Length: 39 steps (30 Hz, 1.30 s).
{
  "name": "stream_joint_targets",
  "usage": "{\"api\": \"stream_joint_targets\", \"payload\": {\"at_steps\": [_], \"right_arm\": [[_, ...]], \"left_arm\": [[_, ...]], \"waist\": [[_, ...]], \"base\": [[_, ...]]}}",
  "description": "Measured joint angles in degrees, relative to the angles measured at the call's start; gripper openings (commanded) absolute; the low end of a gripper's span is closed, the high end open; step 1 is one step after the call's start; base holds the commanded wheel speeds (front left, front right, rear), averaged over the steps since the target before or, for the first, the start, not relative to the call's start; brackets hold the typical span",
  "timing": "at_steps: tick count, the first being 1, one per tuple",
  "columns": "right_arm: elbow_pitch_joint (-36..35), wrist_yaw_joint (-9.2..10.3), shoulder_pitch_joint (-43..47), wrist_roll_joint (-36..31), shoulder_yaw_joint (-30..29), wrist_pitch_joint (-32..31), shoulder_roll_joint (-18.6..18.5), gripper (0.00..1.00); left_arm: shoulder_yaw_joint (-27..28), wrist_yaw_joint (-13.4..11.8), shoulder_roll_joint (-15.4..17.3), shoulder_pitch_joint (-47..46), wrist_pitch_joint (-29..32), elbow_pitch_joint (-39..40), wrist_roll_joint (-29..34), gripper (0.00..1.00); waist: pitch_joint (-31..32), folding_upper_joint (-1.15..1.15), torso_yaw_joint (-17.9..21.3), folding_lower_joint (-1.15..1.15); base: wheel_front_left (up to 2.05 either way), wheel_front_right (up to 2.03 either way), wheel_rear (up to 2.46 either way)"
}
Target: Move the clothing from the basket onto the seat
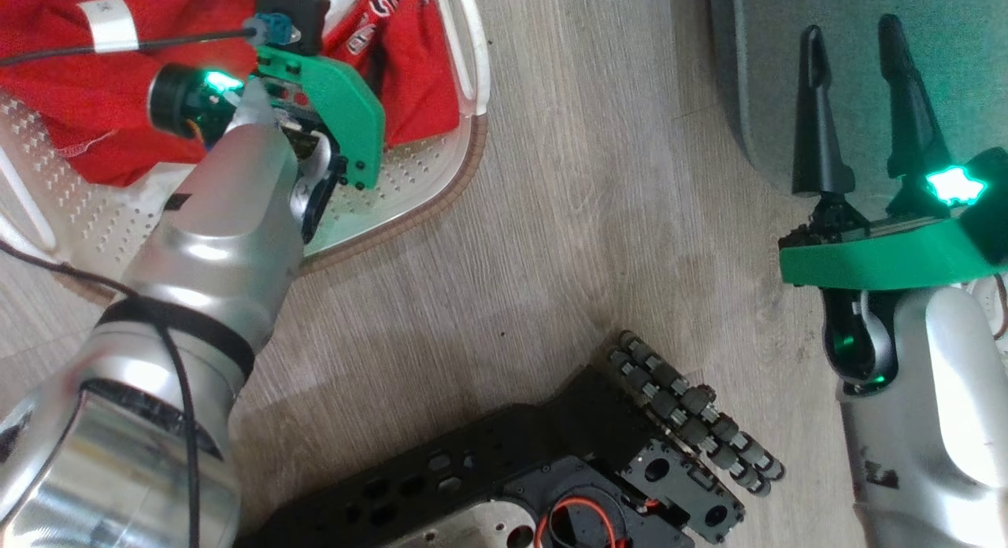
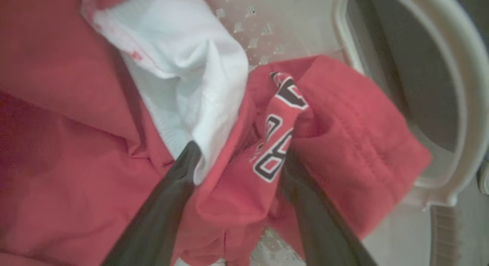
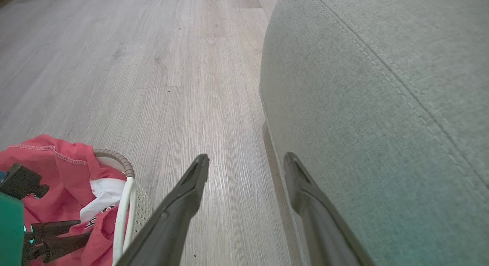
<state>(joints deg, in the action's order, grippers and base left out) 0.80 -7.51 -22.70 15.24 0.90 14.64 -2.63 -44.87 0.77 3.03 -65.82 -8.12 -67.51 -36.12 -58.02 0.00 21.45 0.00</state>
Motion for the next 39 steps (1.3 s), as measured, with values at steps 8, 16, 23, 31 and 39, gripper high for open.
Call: {"api": "stream_joint_targets", "payload": {"at_steps": [8,16,23,31,39], "right_arm": [[0.43,0.0,0.0,0.08,-0.15,0.0,0.0,1.0],[0.94,0.0,-0.01,0.47,0.26,0.0,0.0,1.0],[0.49,0.0,0.25,0.29,-0.04,0.0,0.01,1.0],[-0.33,0.0,2.29,-1.57,-0.56,0.0,0.01,1.0],[-0.48,0.0,2.18,-2.03,-0.77,0.0,0.02,1.0]], "left_arm": [[-3.66,0.56,0.01,0.39,1.08,2.59,-3.11,1.0],[-6.22,-0.64,0.01,0.34,0.42,2.09,-4.79,1.0],[-7.59,-0.97,0.02,0.18,-0.03,0.18,-6.72,1.0],[-8.86,-0.87,0.01,-1.11,-1.8,-1.07,-8.6,0.42],[-9.88,1.32,0.01,-1.4,-4.19,-0.09,-11.2,0.0]], "waist": [[0.1,0.0,-0.11,0.0],[0.45,0.0,-0.11,0.0],[0.53,0.0,0.02,0.0],[0.01,0.0,-1.1,0.0],[0.16,0.0,-1.69,0.0]], "base": [[0.0,0.0,0.0],[0.0,0.0,0.0],[0.0,0.0,0.0],[0.0,0.0,0.0],[0.0,0.0,0.0]]}}
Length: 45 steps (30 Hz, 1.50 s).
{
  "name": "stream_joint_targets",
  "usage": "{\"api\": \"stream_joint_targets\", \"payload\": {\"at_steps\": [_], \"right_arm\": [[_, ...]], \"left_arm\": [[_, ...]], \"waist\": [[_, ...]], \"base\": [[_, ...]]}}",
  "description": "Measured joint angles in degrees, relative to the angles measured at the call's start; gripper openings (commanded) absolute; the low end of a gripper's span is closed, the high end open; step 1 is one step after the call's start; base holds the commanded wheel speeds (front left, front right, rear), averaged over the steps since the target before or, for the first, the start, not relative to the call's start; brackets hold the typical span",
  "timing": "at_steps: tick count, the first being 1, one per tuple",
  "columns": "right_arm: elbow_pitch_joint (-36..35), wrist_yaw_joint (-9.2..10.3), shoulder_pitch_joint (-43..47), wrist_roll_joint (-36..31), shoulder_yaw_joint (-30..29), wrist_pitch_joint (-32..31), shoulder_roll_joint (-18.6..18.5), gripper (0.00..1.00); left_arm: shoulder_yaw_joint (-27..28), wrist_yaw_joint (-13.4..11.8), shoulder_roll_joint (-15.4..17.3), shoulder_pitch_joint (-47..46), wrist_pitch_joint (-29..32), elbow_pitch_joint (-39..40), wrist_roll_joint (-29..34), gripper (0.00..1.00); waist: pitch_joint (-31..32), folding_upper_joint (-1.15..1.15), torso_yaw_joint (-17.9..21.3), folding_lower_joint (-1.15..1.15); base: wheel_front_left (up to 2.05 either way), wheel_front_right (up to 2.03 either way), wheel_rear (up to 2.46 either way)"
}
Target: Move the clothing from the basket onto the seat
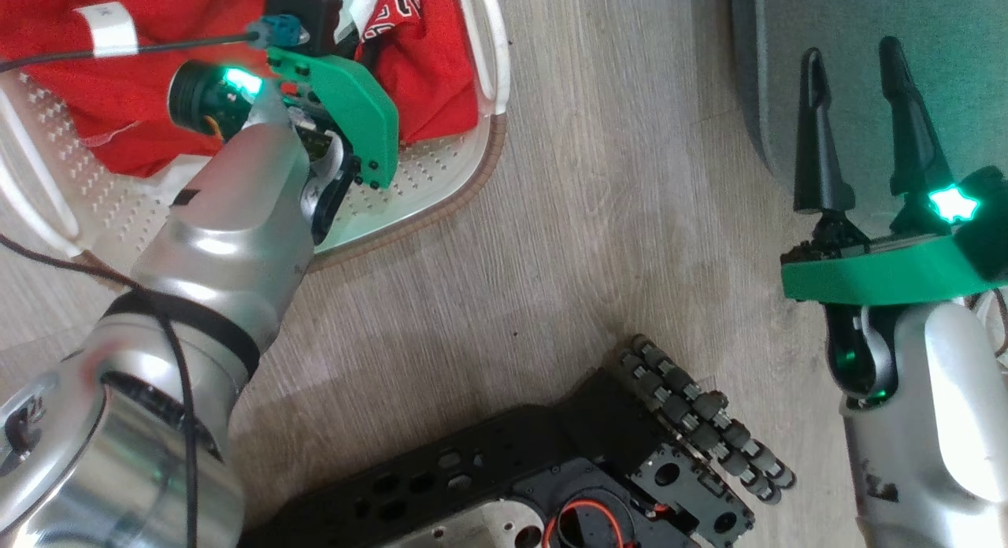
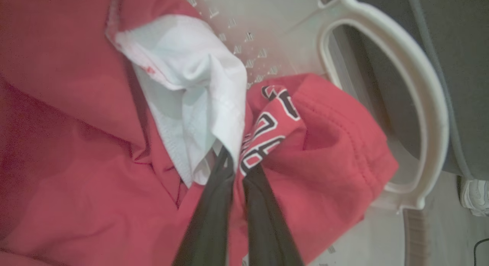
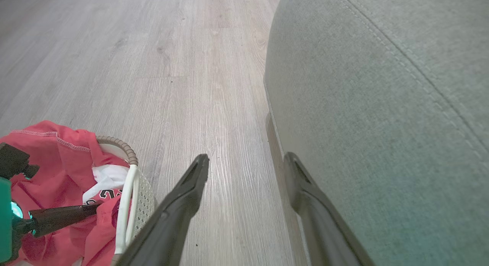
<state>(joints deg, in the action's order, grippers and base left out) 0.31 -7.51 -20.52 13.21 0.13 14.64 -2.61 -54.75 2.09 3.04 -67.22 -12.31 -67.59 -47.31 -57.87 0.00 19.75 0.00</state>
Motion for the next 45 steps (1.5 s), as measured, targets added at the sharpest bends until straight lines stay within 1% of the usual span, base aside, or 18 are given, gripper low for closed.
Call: {"api": "stream_joint_targets", "payload": {"at_steps": [3,6,8,10,11,14,18,21,22,23,28,29,30,31,32,39,41,45], "right_arm": [[0.24,0.01,-0.68,0.03,0.2,0.0,0.0,1.0],[0.68,0.0,-2.18,-0.23,-0.62,0.0,0.01,1.0],[0.9,0.0,-2.44,-1.23,-1.69,0.0,0.0,1.0],[1.53,0.01,-2.22,-2.38,-2.81,0.0,0.01,1.0],[1.99,0.01,-1.87,-3.35,-3.67,0.0,-0.09,1.0],[2.78,0.0,-0.49,-4.03,-4.41,0.0,-0.7,1.0],[4.08,0.01,2.81,-4.14,-5.58,0.0,-1.87,1.0],[5.14,0.01,5.01,-4.15,-5.95,0.0,-2.43,1.0],[5.14,0.01,5.01,-4.15,-5.95,0.0,-2.43,1.0],[5.59,0.01,6.11,-4.15,-6.01,0.0,-2.43,1.0],[6.5,0.01,8.36,-4.15,-6.01,0.0,-2.44,1.0],[6.5,0.01,8.36,-4.15,-6.01,0.0,-2.44,1.0],[6.97,0.01,9.34,-4.15,-6.01,0.0,-2.45,1.0],[6.97,0.01,9.34,-4.15,-6.01,0.0,-2.45,1.0],[7.16,0.01,9.91,-4.15,-6.0,0.0,-2.45,1.0],[8.08,0.01,13.06,-4.16,-5.95,0.0,-2.44,1.0],[8.4,0.01,13.49,-4.16,-5.79,0.0,-2.42,1.0],[9.1,0.01,14.69,-4.16,-5.41,0.0,-2.37,1.0]], "left_arm": [[0.98,0.31,0.0,-0.03,-1.25,0.03,-1.19,0.0],[3.47,0.93,0.08,-0.42,-1.92,1.43,-1.63,0.0],[6.81,1.07,0.81,-0.16,-1.92,6.19,-1.32,0.0],[10.88,1.07,1.83,1.19,-1.96,12.23,0.3,0.0],[14.43,1.08,2.81,5.01,-1.97,17.81,2.46,0.0],[18.63,1.27,3.48,14.85,-1.97,24.4,4.59,0.0],[21.6,1.85,3.45,26.82,-1.96,31.31,5.57,0.0],[23.66,1.78,3.47,32.12,-1.96,36.99,5.75,0.0],[23.66,1.78,3.47,32.12,-1.96,36.99,5.75,0.0],[25.3,1.4,3.65,34.92,-1.96,41.07,6.38,0.0],[26.48,-1.43,5.3,42.29,-1.96,49.29,7.06,0.0],[26.48,-1.43,5.3,42.29,-1.96,49.29,7.06,0.0],[26.65,-2.36,6.33,45.15,-1.8,52.47,7.04,0.0],[26.65,-2.36,6.33,45.15,-1.8,52.47,7.04,0.0],[26.71,-2.85,6.81,46.41,-1.49,54.17,7.04,0.0],[27.84,-7.01,9.78,51.3,1.3,64.79,7.03,0.0],[28.63,-8.18,10.63,52.38,2.2,66.79,6.92,0.0],[30.0,-9.57,12.01,54.93,3.25,68.91,5.86,0.0]], "waist": [[0.46,0.0,-0.32,0.01],[1.22,0.0,-1.23,0.02],[2.25,0.0,-2.3,0.02],[3.92,0.0,-3.62,0.02],[6.2,0.0,-5.15,0.01],[10.33,0.0,-7.65,0.0],[16.23,0.0,-11.1,-0.01],[20.82,0.0,-13.68,-0.01],[20.82,0.0,-13.68,-0.01],[23.92,0.0,-15.25,-0.01],[31.37,0.0,-18.49,-0.01],[31.37,0.0,-18.49,-0.01],[34.05,0.0,-19.48,-0.01],[34.05,0.0,-19.48,-0.01],[35.35,0.0,-19.93,-0.01],[42.94,0.0,-22.03,-0.01],[44.66,0.0,-22.29,-0.01],[47.7,0.0,-22.39,-0.01]], "base": [[0.0,0.0,0.0],[0.0,0.0,0.0],[0.0,0.0,0.0],[0.0,0.0,0.0],[0.0,0.0,0.0],[0.0,0.0,0.0],[0.0,0.0,0.0],[0.0,0.0,0.0],[0.0,0.0,0.0],[0.0,0.0,0.0],[0.0,0.0,0.0],[0.0,0.0,0.0],[0.0,0.0,0.0],[0.0,0.0,0.0],[0.0,0.0,0.0],[0.0,0.0,0.0],[0.0,0.0,0.0],[0.0,0.0,0.0]]}}
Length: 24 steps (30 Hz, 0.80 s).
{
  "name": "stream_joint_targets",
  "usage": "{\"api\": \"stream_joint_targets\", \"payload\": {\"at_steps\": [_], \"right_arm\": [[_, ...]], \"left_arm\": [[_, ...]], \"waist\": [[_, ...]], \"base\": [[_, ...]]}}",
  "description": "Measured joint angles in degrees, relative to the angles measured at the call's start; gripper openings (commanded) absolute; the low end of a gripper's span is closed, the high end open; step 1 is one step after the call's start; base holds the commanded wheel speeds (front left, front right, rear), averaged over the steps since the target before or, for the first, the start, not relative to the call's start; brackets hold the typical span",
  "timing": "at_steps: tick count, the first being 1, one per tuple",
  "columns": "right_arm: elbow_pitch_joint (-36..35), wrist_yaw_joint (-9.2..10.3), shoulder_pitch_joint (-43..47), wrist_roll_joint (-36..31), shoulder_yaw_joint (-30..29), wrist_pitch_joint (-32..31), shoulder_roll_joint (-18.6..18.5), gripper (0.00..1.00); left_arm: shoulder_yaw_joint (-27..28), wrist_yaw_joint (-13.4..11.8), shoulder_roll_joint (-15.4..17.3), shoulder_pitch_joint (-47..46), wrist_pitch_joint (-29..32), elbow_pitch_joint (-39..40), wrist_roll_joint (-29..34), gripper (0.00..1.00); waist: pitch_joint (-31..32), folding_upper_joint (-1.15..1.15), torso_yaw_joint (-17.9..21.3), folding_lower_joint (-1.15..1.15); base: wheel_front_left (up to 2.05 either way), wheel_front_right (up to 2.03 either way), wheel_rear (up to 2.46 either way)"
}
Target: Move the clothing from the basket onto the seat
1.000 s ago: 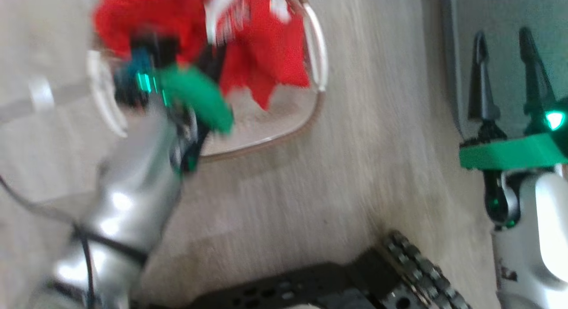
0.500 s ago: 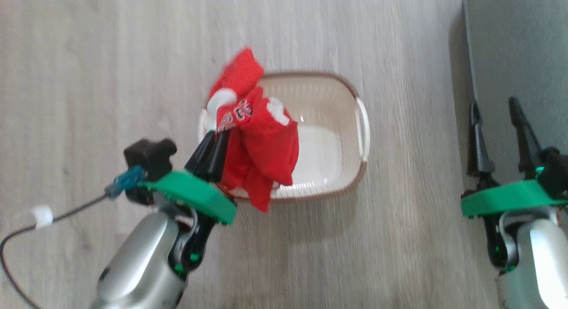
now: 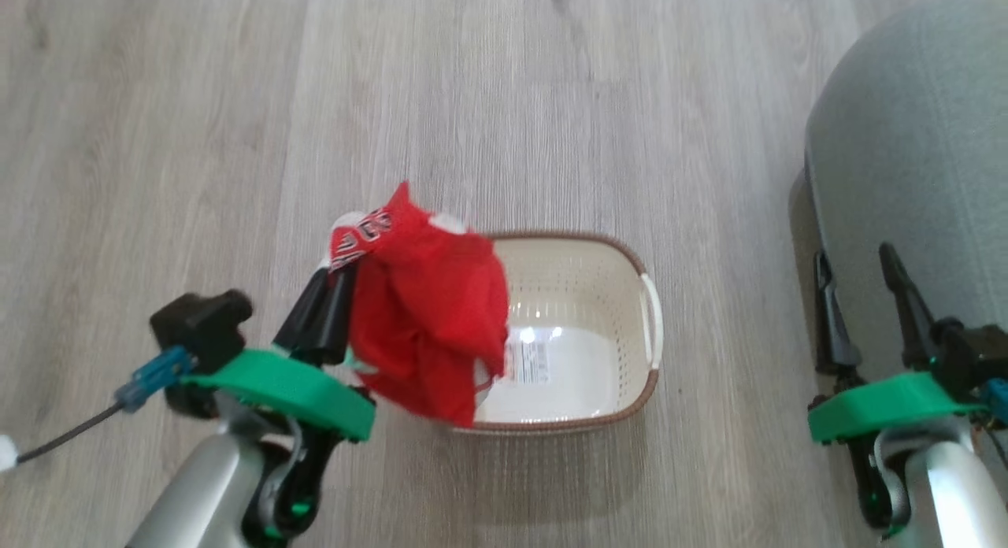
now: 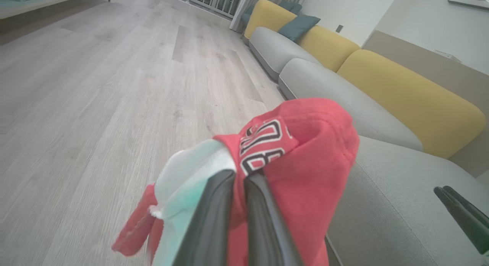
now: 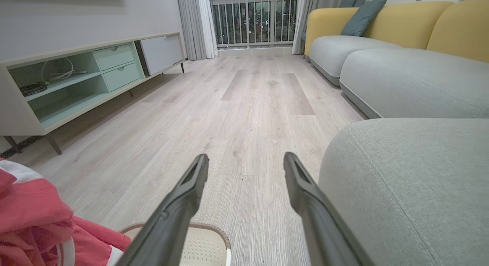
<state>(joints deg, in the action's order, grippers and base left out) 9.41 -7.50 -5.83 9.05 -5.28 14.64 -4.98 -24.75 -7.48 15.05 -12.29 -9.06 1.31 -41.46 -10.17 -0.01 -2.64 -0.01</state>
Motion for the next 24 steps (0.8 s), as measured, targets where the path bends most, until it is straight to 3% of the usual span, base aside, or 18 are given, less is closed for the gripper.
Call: {"api": "stream_joint_targets", "payload": {"at_steps": [12,24], "right_arm": [[1.0,0.0,4.53,-0.58,-0.25,-0.01,-0.94,1.0],[1.11,0.0,5.4,-0.99,0.25,-0.01,-1.13,1.0]], "left_arm": [[4.36,-3.34,4.05,4.51,1.01,1.32,-0.92,0.0],[4.44,-3.88,5.08,4.51,1.4,-0.92,-0.88,0.0]], "waist": [[6.76,0.0,0.9,0.0],[8.26,0.0,1.24,0.0]], "base": [[0.0,0.0,0.0],[0.0,0.0,0.0]]}}
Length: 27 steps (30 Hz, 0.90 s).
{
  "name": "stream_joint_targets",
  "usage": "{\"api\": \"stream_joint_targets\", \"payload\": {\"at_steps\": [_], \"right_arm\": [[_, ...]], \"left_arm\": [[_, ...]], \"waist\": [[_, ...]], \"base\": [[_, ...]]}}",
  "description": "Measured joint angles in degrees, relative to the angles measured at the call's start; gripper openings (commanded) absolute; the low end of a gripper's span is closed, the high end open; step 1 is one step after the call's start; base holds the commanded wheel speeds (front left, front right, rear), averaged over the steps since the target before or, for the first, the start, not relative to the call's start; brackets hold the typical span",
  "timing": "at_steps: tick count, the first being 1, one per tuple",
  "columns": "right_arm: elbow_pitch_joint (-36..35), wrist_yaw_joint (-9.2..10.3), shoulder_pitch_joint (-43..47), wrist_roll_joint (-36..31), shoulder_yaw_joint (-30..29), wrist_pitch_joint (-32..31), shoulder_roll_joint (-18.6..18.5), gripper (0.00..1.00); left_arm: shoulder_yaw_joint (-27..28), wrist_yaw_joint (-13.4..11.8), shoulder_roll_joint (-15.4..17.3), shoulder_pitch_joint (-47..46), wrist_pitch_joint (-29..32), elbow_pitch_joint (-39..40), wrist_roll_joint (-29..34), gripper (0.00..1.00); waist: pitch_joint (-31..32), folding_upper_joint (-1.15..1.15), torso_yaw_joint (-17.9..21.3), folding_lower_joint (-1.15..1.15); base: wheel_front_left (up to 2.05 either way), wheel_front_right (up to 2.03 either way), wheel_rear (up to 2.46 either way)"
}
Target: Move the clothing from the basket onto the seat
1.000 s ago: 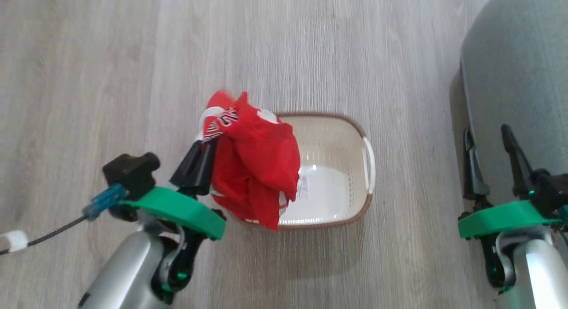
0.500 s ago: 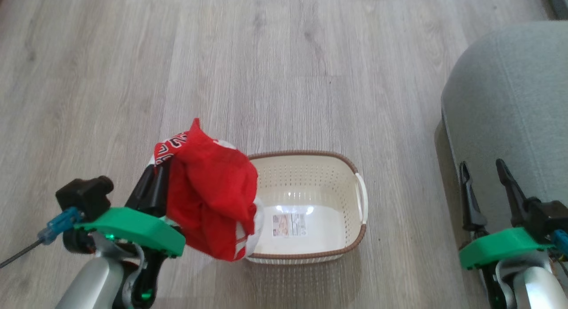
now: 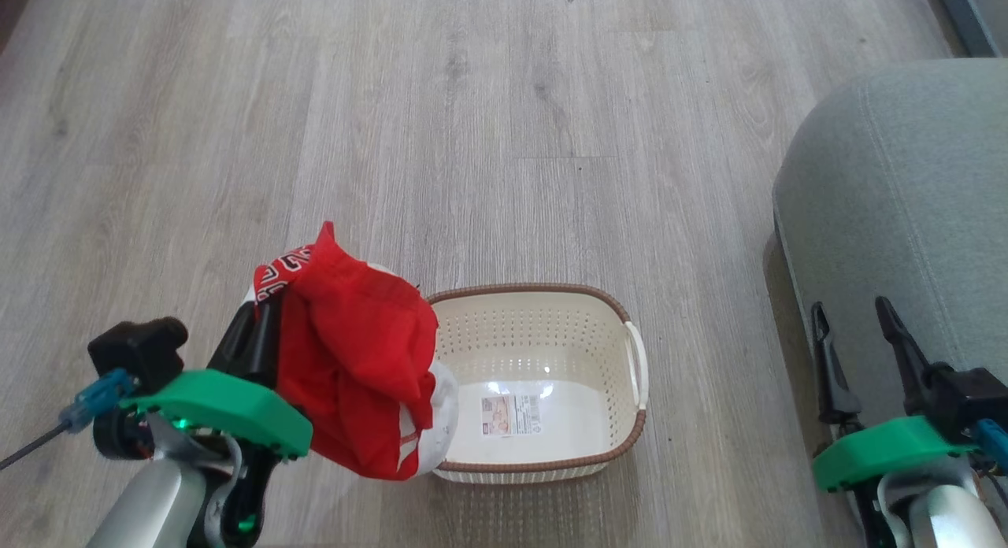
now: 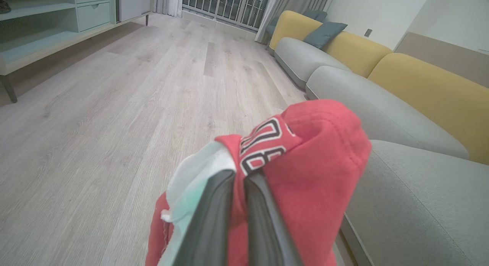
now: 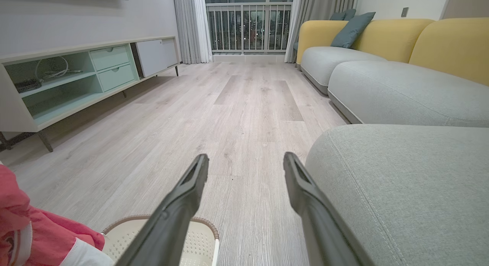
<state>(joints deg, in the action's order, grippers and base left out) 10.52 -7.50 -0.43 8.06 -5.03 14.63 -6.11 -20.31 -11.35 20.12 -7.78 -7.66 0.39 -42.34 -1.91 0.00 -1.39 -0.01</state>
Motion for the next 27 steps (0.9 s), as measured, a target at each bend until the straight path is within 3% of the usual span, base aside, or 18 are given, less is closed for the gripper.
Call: {"api": "stream_joint_targets", "payload": {"at_steps": [18,27], "right_arm": [[0.79,0.0,-0.15,0.16,3.7,0.0,-1.64,1.0],[1.91,0.0,-7.76,3.79,18.95,0.0,-5.6,1.0]], "left_arm": [[-0.31,0.15,-0.31,-0.02,-1.01,-1.46,-0.02,0.0],[-3.59,1.79,-0.62,-2.85,-0.38,-0.4,1.19,0.0]], "waist": [[-0.14,0.0,0.4,0.0],[-0.99,0.0,0.44,0.01]], "base": [[0.0,0.0,0.0],[0.0,0.0,0.0]]}}
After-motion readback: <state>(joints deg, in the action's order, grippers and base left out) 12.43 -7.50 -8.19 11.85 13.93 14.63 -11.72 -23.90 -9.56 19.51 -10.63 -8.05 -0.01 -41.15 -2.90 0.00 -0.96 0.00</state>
